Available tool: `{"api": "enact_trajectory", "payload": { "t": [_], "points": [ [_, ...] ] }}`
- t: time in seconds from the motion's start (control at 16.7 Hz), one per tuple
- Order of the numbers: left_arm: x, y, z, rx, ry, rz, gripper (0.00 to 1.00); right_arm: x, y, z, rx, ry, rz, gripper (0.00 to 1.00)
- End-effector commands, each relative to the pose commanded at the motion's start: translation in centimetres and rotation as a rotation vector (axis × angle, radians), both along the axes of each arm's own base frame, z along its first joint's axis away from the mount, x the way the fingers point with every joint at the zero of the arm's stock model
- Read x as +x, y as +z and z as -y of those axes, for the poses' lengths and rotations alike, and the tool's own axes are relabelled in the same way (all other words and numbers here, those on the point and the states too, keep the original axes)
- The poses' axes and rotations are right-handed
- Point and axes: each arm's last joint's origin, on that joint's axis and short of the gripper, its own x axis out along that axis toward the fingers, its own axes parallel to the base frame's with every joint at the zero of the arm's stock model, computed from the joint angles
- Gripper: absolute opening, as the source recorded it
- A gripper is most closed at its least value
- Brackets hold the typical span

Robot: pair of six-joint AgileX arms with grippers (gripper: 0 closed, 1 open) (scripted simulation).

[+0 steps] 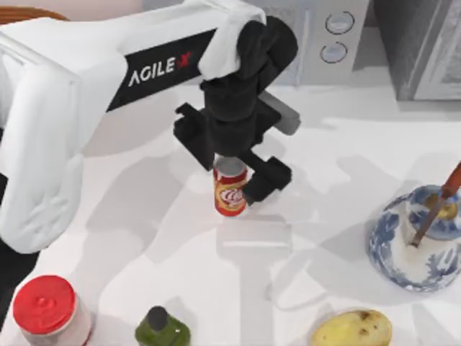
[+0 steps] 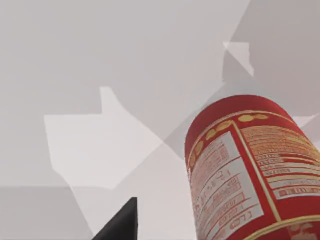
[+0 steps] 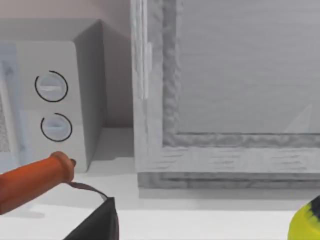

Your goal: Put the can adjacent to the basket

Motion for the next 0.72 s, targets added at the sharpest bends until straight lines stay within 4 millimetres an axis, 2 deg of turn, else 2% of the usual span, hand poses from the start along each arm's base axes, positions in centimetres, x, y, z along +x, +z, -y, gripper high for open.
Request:
{"api": "enact_trajectory", "payload": {
  "t": [0.54,0.72],
  "points": [
    [0.00,0.00,0.00,0.000,0.000,0.000,0.02,0.00,0.00,0.00,0.000,0.000,0.000,1.00],
    [0.00,0.00,0.00,0.000,0.000,0.000,0.00,0.00,0.00,0.00,0.000,0.000,0.000,1.00]
  ]
}}
